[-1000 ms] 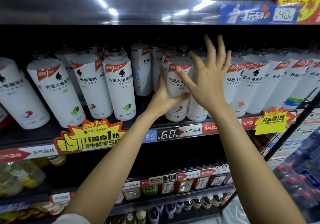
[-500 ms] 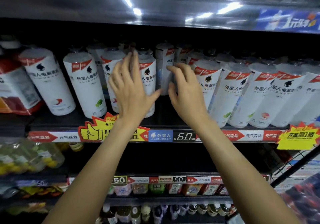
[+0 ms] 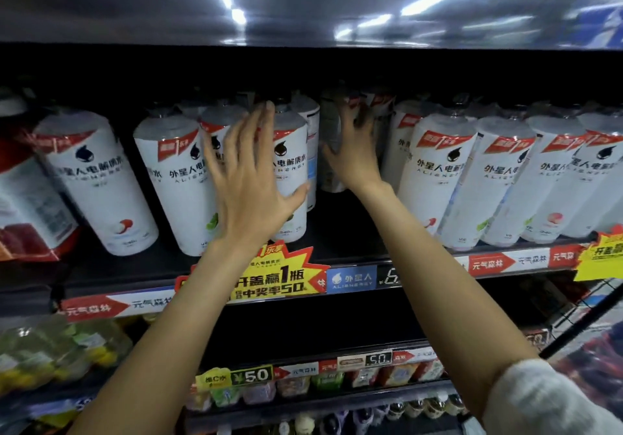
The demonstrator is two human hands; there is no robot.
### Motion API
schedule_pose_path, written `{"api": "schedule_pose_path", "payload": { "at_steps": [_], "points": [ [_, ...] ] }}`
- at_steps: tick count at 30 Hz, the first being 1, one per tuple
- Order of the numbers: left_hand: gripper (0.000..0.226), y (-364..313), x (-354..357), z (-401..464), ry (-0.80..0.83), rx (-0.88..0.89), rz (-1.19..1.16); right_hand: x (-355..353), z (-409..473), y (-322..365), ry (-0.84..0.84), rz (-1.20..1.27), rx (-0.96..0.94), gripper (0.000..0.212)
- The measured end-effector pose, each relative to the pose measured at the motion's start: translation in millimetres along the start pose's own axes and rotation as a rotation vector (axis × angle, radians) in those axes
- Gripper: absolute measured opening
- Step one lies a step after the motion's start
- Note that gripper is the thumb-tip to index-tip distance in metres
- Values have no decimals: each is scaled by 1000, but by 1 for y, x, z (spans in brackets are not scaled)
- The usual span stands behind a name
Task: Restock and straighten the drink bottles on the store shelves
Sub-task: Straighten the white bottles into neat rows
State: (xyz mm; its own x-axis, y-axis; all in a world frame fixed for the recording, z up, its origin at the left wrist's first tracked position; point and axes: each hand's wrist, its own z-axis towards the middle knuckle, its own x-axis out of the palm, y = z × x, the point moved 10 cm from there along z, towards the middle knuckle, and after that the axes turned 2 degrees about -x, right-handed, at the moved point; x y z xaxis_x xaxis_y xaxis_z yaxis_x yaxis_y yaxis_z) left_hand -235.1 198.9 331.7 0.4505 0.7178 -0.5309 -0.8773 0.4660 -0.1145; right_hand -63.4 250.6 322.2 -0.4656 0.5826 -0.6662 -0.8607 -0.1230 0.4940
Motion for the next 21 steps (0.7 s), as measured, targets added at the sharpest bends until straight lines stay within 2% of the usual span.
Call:
{"api": "schedule_pose_path", "payload": {
  "at_steps": [4,7,10,13,21],
  "points": [
    [103,0,2,-1,13,25,-17,5,2,-7,-29,133,72,71],
    [104,-1,3,-1,-1,34,-15,4,-5,-11,-60,413,135,68],
    [107,-1,3,-2,-15,37,-10,32,-23,-19,27,610,248,75],
    [108,-2,2,-2,-22,48,-3,51,-35,-21,98,625,306,79],
    [106,-2,2,-3,-19,64,-7,53,-38,-17,114,595,283,72]
  ]
}}
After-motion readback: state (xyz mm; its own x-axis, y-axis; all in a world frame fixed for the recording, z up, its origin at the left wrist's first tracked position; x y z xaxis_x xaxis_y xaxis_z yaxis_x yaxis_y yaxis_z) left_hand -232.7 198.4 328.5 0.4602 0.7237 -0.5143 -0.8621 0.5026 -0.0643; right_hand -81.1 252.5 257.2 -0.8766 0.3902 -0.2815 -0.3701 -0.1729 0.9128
